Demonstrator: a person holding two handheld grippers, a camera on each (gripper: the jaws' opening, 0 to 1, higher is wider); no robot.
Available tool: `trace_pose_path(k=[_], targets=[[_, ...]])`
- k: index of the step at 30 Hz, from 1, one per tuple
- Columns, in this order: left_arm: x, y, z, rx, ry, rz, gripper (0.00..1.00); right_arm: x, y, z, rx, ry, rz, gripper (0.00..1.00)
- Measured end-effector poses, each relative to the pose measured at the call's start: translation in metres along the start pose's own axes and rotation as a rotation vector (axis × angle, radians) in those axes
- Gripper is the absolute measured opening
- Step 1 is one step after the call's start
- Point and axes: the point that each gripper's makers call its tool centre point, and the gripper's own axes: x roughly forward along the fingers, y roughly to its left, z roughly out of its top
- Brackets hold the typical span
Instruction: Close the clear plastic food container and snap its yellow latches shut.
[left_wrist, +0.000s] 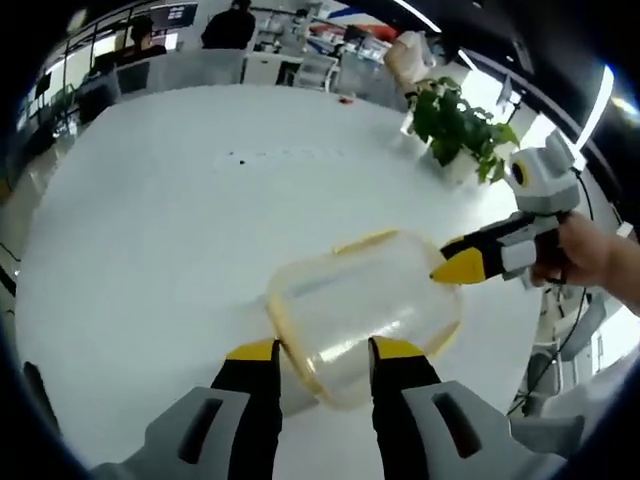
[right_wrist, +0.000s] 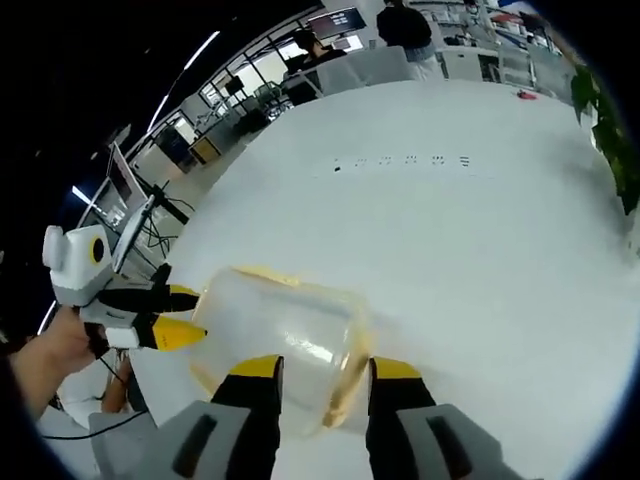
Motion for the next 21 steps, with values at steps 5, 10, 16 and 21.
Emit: trace_pose_path(k=[5,10,16,21], targets=[[-0.006,0.007,0.002,0.006,0.000,-0.002,0.33,-0.002,0.004,-0.001,-0.071,0.038,0.015,0.32],[-0.009,0.008,-0.009,0.056,0.047,-0.015,0.32,-0.007,0.001,0.001,-0.123,0.050,0.009,0.32],[-0.011,0.009,-0.007,0.044,0.056,-0.036,0.31,-0.010,-0.001,0.000,-0.183,0.080,0.009,0.31],[-0.012,0.007,-0.005,0.059,0.063,-0.046,0.32,-0.012,-0.002,-0.002,-0.223,0.101,0.008,0.30]])
